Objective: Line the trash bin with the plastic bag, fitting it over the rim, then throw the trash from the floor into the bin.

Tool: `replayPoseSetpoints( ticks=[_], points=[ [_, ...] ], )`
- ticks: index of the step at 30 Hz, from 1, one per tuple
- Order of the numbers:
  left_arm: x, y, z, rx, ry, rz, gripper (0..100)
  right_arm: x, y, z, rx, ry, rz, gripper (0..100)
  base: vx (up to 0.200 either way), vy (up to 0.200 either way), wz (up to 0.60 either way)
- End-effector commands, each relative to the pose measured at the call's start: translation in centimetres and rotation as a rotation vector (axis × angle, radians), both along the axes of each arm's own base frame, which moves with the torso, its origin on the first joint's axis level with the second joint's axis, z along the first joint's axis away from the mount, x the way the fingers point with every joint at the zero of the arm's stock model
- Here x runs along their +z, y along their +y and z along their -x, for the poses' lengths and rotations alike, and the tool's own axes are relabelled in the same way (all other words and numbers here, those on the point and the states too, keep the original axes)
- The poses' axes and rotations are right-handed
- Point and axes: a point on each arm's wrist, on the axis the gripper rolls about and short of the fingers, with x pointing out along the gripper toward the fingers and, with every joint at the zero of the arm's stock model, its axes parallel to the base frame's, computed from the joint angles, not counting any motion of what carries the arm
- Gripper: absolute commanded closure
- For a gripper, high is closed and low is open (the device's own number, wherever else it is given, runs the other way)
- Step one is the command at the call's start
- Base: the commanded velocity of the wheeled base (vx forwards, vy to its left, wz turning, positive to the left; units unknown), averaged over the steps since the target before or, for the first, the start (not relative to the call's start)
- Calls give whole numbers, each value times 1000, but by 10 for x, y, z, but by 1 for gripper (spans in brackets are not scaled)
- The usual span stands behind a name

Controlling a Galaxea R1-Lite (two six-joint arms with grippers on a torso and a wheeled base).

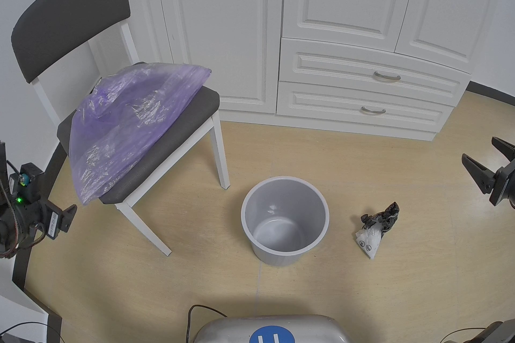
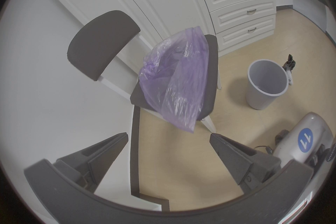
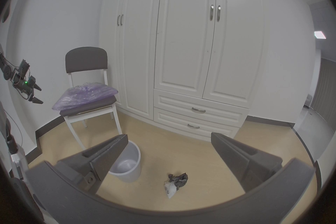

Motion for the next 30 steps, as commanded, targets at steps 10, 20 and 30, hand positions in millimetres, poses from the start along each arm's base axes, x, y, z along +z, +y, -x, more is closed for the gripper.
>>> replayPoseSetpoints(
  ticks=[10, 20, 30],
  points=[
    [-35, -21, -62, -20, 88, -77, 0, -4, -13, -12, -11, 37, -5, 0, 0, 0, 0],
    [-39, -34, -89, -15, 93, -144, 0, -6, -13, -13, -8, 49, -5, 0, 0, 0, 0],
    [-39, -34, -107, 37, 65, -199, 0, -7, -13, -13, -6, 50, -3, 0, 0, 0, 0]
  ],
)
